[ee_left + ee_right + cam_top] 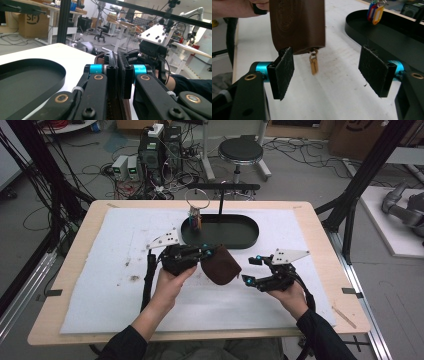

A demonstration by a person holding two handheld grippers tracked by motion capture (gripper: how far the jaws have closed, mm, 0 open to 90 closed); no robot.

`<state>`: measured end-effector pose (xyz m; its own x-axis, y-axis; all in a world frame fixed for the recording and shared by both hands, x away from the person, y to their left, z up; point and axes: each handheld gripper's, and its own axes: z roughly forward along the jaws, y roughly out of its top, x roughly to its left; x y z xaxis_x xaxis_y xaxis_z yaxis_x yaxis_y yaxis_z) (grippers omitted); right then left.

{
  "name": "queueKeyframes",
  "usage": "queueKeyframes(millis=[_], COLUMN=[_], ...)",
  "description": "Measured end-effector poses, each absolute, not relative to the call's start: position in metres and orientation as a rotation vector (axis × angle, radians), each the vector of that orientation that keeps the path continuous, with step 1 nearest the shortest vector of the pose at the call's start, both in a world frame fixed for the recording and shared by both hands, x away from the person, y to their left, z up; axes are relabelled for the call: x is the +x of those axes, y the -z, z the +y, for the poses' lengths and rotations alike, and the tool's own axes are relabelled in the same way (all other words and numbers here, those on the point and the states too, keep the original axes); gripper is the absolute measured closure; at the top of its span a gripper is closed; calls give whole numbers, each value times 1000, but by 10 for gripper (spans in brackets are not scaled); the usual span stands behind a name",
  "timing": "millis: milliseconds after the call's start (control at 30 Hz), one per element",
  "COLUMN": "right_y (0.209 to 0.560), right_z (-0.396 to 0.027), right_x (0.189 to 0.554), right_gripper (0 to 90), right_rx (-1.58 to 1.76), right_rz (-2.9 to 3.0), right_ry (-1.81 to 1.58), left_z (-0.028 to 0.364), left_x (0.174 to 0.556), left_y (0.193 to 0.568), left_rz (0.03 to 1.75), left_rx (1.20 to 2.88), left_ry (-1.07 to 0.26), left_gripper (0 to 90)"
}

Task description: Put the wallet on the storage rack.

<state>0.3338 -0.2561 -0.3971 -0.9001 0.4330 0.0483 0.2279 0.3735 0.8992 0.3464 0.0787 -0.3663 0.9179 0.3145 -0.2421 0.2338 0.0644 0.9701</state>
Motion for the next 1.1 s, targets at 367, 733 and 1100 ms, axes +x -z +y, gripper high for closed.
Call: queueKeyframes(millis=[367, 733, 1100], right_y=[400, 399, 392], right_z=[-245, -246, -252], right_x=[335, 334, 334], right_gripper=[350, 654, 713], right_rx=[560, 450, 422], right_rz=[2491, 2553, 2566], right_ry=[-1621, -1693, -1637], left_z=[71, 74, 81], left_x=[341, 342, 346], left_y=[365, 366, 364], left_rz=[395, 380, 379], left_rx=[1491, 1478, 1533], left_ry=[-36, -36, -55], left_gripper=[865, 865, 797])
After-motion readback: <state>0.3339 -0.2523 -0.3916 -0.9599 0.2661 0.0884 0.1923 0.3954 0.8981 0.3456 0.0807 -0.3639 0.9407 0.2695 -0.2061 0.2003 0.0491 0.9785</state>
